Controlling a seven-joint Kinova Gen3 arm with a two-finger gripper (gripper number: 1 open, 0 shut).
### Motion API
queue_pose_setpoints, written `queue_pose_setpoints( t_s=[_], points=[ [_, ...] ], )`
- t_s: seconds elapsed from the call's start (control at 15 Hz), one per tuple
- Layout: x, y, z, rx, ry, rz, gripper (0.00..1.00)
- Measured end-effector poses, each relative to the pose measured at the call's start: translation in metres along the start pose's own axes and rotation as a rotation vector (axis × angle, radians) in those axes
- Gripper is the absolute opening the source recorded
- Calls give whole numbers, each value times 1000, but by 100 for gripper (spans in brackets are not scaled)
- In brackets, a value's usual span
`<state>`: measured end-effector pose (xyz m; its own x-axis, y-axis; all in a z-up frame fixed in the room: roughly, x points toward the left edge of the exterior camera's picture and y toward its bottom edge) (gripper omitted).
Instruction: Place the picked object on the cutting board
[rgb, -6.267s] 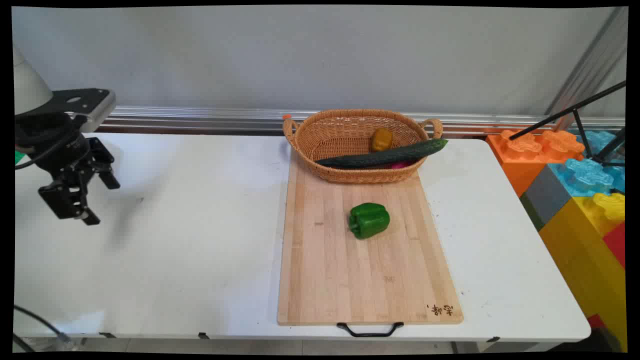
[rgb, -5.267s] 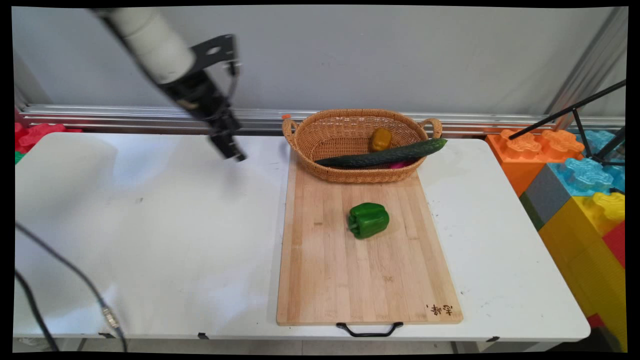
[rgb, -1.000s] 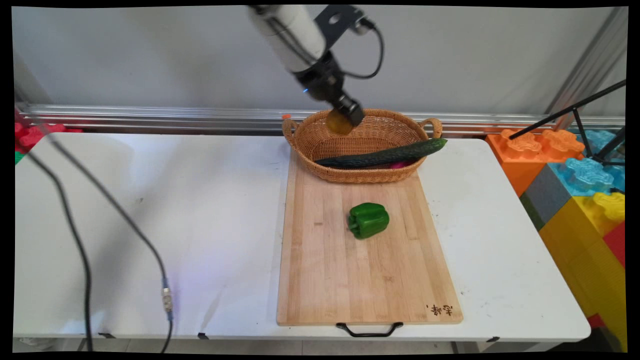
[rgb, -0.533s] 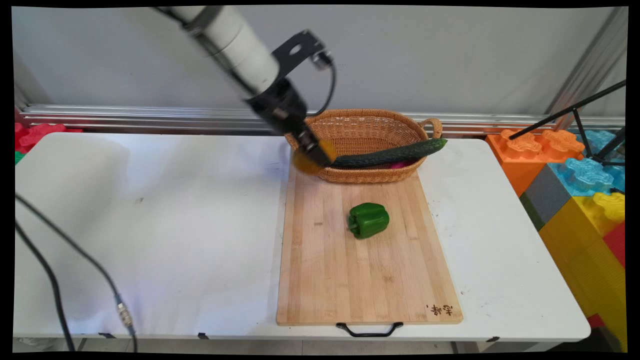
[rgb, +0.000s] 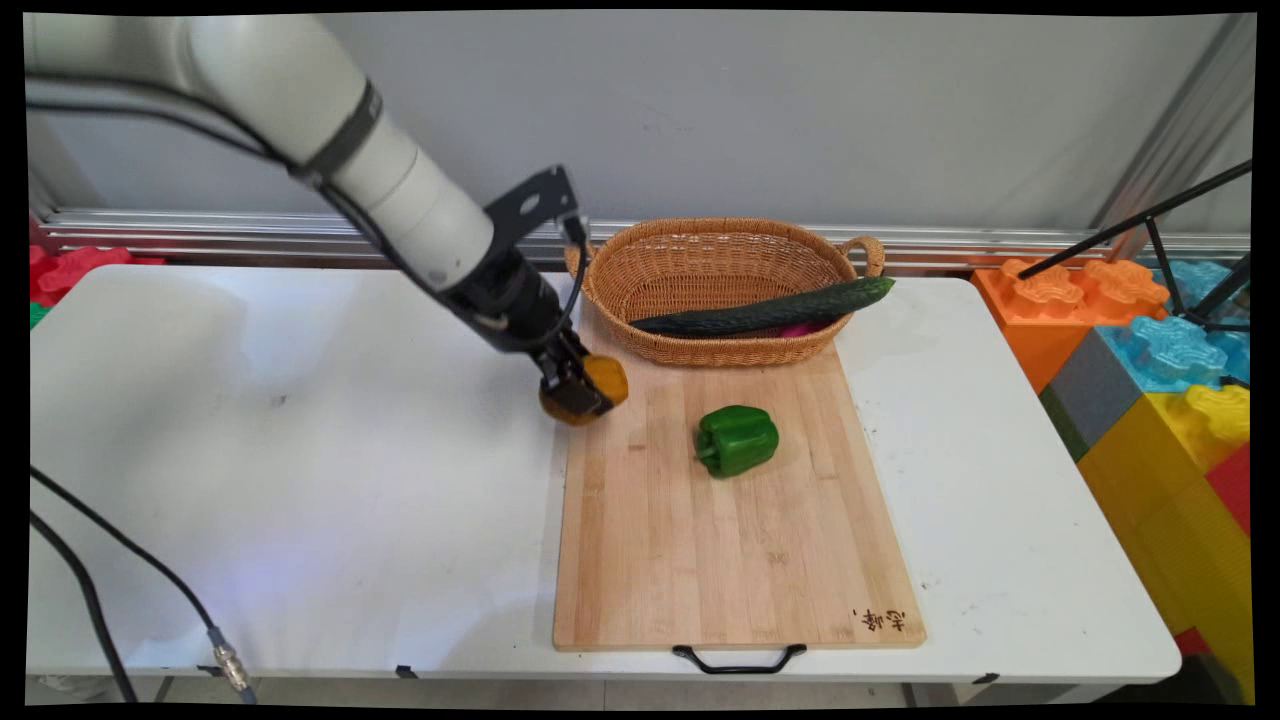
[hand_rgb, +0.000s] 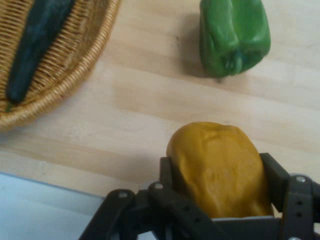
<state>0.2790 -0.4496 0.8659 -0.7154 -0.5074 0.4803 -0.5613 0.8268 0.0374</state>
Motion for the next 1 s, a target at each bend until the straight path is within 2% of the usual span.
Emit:
queue_pose_setpoints(
  t_s=[0.33, 0.8, 0.87, 1.0],
  points=[
    [-26, -5, 49, 2, 33, 24, 0],
    [-35, -8, 91, 12, 78, 38, 0],
    [-34, -8, 95, 11, 86, 42, 100],
    [-30, -9, 98, 10, 97, 46, 100]
  ],
)
